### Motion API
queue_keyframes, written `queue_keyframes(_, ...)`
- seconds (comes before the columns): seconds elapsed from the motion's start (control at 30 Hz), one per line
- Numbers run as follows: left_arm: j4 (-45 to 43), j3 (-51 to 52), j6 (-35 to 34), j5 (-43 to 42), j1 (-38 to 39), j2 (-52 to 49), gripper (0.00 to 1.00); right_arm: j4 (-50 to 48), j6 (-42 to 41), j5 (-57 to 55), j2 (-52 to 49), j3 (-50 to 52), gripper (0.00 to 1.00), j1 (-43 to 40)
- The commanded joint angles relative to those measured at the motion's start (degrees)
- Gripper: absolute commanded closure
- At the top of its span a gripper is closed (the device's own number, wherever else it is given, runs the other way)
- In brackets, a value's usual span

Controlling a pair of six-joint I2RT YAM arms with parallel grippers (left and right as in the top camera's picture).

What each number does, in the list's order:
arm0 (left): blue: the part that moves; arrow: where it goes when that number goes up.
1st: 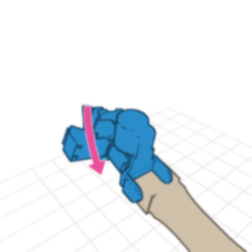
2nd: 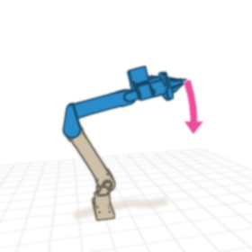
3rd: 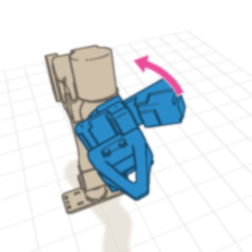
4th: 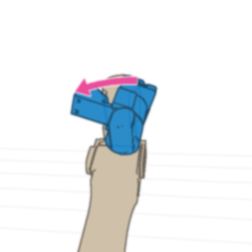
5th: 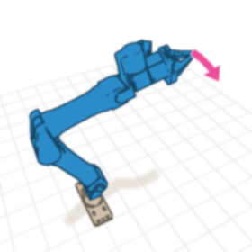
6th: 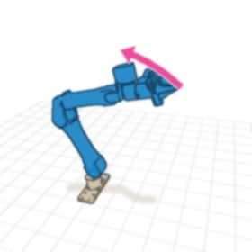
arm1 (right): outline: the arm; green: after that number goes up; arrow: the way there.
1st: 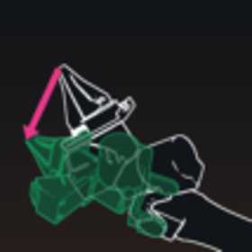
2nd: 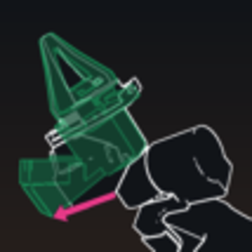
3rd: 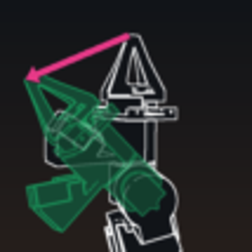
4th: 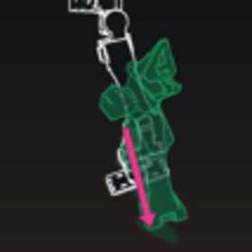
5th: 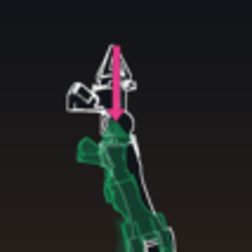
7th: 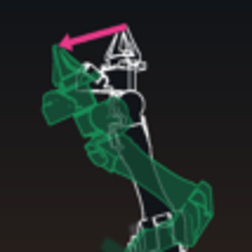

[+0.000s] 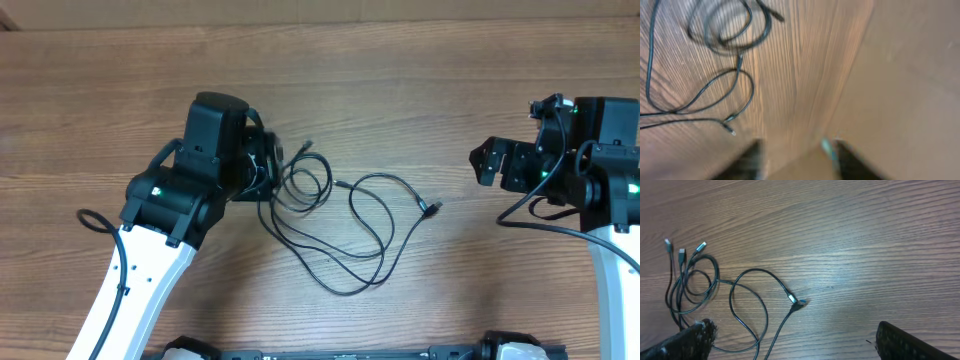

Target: Untangle cables

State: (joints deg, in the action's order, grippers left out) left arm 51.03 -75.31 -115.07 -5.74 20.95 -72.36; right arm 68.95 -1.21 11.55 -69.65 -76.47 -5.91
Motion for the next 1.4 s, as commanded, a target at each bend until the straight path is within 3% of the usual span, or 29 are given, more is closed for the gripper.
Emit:
queue_keyframes(0.0, 1.8, -0.3, -4.3, 7.4, -0.3, 0.5, 0.0, -0.3, -0.1, -0.5, 0.1, -0.4, 0.0, -0.2)
queue_keyframes(0.1, 5.2, -0.3, -1.8, 10.1, -0.3, 0.5, 0.0, -0.2, -0.1, 0.9, 0.1, -0.4, 0.0, -0.2)
queue_keyframes(0.2, 8.4, -0.3, 8.1, 14.1, -0.3, 0.5, 0.01, -0.1, 2.7, 4.9, 0.1, -0.4, 0.0, -0.2)
queue_keyframes(0.3, 9.9, -0.3, 24.2, 16.9, -0.3, 0.5, 0.0, 0.6, 10.0, 13.8, 0.0, -0.4, 0.0, -0.2)
queue_keyframes(0.33, 10.5, -0.3, 33.7, 16.8, -0.3, 0.5, 0.0, 1.0, 11.0, 15.6, -0.4, -0.4, 0.0, -0.1)
queue_keyframes(0.47, 13.4, -0.3, 60.4, 16.9, -0.3, 0.5, 0.01, 3.7, 15.5, 21.7, -2.6, -0.4, 0.0, 0.2)
queue_keyframes(0.53, 15.5, -0.3, 69.5, 18.4, -0.3, 0.5, 0.0, 5.0, 19.5, 24.9, -4.1, -0.4, 0.0, 1.9)
queue_keyframes(0.63, 18.5, -0.3, 70.3, 22.0, -0.3, 0.5, 0.0, 5.2, 20.4, 24.5, -5.4, -0.4, 0.0, 6.3)
queue_keyframes(0.87, 24.9, -0.3, 72.0, 27.8, -0.3, 0.5, 0.0, 6.0, 20.8, 14.8, -10.0, -0.4, 0.0, 27.3)
queue_keyframes(1.07, 25.6, -0.3, 101.6, 22.6, -0.3, 0.5, 0.0, 5.0, 18.5, 14.0, -18.5, -0.4, 0.0, 37.8)
queue_keyframes(1.27, 25.4, -0.3, 100.5, 20.3, -0.4, 0.5, 0.03, 2.4, 16.8, 13.7, -23.0, -0.3, 0.0, 46.0)
queue_keyframes(1.37, 25.1, -0.3, 105.3, 14.3, -0.6, 0.5, 0.06, -0.2, 13.8, 12.5, -23.9, -0.3, 0.01, 47.4)
